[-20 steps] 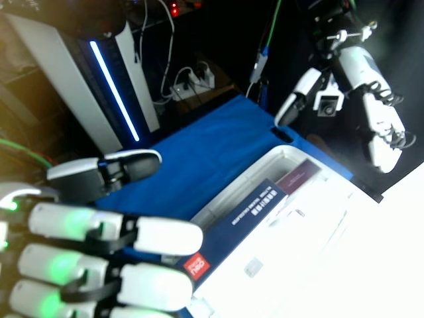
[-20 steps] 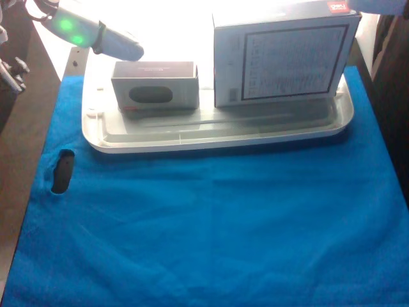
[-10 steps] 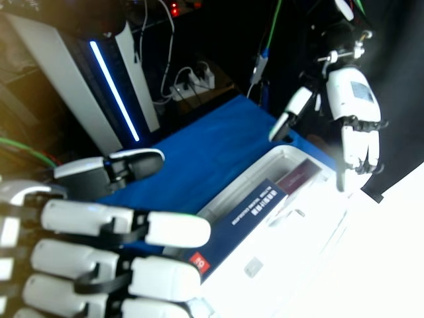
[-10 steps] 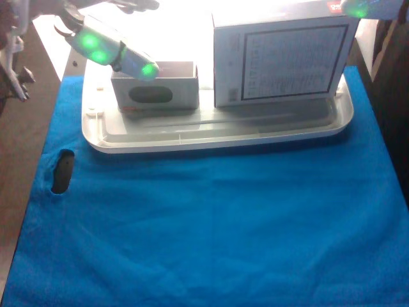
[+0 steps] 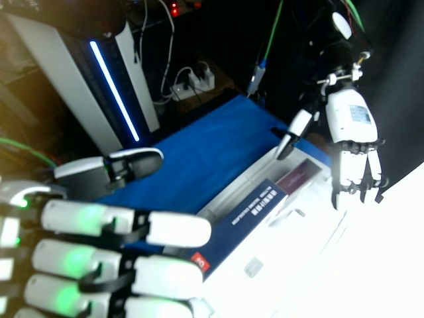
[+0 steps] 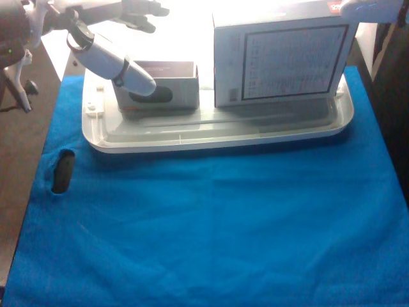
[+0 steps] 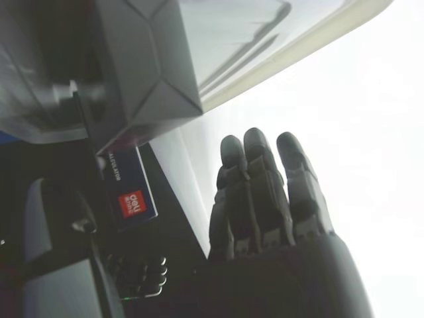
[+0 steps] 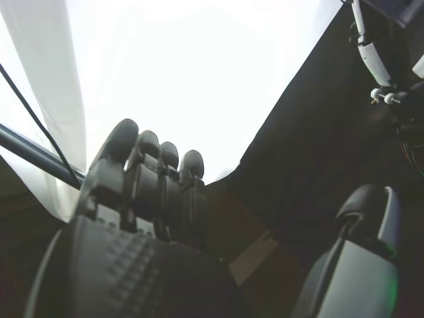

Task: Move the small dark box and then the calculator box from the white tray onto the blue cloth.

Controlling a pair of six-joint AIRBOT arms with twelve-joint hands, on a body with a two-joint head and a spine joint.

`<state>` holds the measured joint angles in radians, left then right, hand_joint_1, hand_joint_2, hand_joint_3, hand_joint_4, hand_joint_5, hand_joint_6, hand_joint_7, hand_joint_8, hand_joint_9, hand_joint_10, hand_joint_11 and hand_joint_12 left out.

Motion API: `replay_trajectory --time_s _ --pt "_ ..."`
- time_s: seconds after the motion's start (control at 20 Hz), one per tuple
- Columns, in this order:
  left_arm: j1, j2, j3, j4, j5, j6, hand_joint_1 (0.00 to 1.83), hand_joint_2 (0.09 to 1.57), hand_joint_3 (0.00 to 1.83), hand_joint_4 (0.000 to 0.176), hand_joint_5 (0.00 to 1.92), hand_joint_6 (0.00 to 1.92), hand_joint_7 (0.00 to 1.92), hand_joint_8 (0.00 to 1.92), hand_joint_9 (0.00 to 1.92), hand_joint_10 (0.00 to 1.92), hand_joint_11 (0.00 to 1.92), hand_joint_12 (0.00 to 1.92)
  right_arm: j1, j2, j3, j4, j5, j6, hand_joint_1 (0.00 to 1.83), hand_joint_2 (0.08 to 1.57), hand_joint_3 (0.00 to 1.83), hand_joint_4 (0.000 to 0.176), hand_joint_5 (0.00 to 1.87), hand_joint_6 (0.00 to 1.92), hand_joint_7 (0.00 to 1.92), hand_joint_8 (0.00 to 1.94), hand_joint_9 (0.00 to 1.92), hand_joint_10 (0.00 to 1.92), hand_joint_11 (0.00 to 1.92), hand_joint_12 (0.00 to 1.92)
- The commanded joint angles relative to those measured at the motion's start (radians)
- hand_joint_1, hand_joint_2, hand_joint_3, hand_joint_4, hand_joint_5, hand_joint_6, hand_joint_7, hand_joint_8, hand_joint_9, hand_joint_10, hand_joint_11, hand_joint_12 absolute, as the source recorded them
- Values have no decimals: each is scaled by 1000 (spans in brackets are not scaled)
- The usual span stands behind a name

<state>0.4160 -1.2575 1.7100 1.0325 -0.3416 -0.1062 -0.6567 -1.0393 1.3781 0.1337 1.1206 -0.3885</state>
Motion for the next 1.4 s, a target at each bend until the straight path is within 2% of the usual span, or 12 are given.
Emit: replay_trajectory --time_s 0.0,0.15,0.4,0.55,0.6,0.65,0.7,0.75,0.8,0.95,1.05,1.35 --pt "-4 -5 4 -29 -41 -22 841 807 1 63 248 2 506 4 442 2 0 790 16 -2 7 18 115 11 893 577 2 0 333 0 228 1 214 1 0 607" --pt "8 -24 15 -30 -41 -22 910 884 20 64 278 7 475 0 433 0 23 883 16 -2 6 18 116 11 871 584 4 0 314 0 228 5 216 6 2 594" --pt "30 -45 25 -29 -43 -23 923 735 0 0 544 14 557 10 551 25 85 1214 16 -2 6 18 116 11 833 592 2 0 285 2 234 3 250 12 39 631" --pt "33 -47 26 -29 -36 -23 914 837 5 0 639 20 658 35 648 72 136 1334 16 -3 6 18 116 11 831 590 0 0 284 0 232 0 250 0 2 706" --pt "33 -48 26 -29 -34 -23 903 941 0 0 808 5 824 111 679 609 351 1507 16 -3 6 18 116 11 828 595 1 0 280 0 237 2 249 1 0 709" --pt "33 -48 27 -29 -32 -23 903 941 0 0 808 5 824 111 679 609 351 1507 16 -3 6 18 116 11 828 595 1 0 280 0 237 2 249 1 0 709" --pt "33 -49 28 -30 -30 -23 936 984 0 0 866 12 859 174 608 964 396 1582 16 -3 6 18 116 11 818 592 0 0 282 1 238 3 252 2 0 711" --pt "34 -51 30 -30 -30 -23 1086 1102 6 0 944 814 755 782 602 1388 513 1770 16 -3 5 18 116 11 811 586 0 0 283 2 243 2 262 4 0 731" --pt "37 -52 30 -34 -32 -23 1100 1146 2 0 898 1058 694 1077 621 1552 580 1882 16 -3 5 18 116 11 811 588 0 0 282 1 241 1 258 2 0 706" --pt "38 -57 34 -44 -38 -23 1148 1135 0 0 932 1042 734 1401 777 1796 827 1921 16 -6 5 18 116 11 814 593 1 0 288 1 248 4 232 4 0 591" --pt "37 -56 42 -61 -51 -22 1151 1127 0 0 946 1018 693 1362 669 1713 629 1921 16 -6 5 16 116 11 822 605 5 0 304 7 262 8 228 5 0 520" --pt "6 -15 17 -65 -72 -22 1126 1112 0 0 982 969 676 1282 608 1562 491 1891 16 -7 6 14 116 11 806 623 8 0 304 3 278 9 244 8 9 520"
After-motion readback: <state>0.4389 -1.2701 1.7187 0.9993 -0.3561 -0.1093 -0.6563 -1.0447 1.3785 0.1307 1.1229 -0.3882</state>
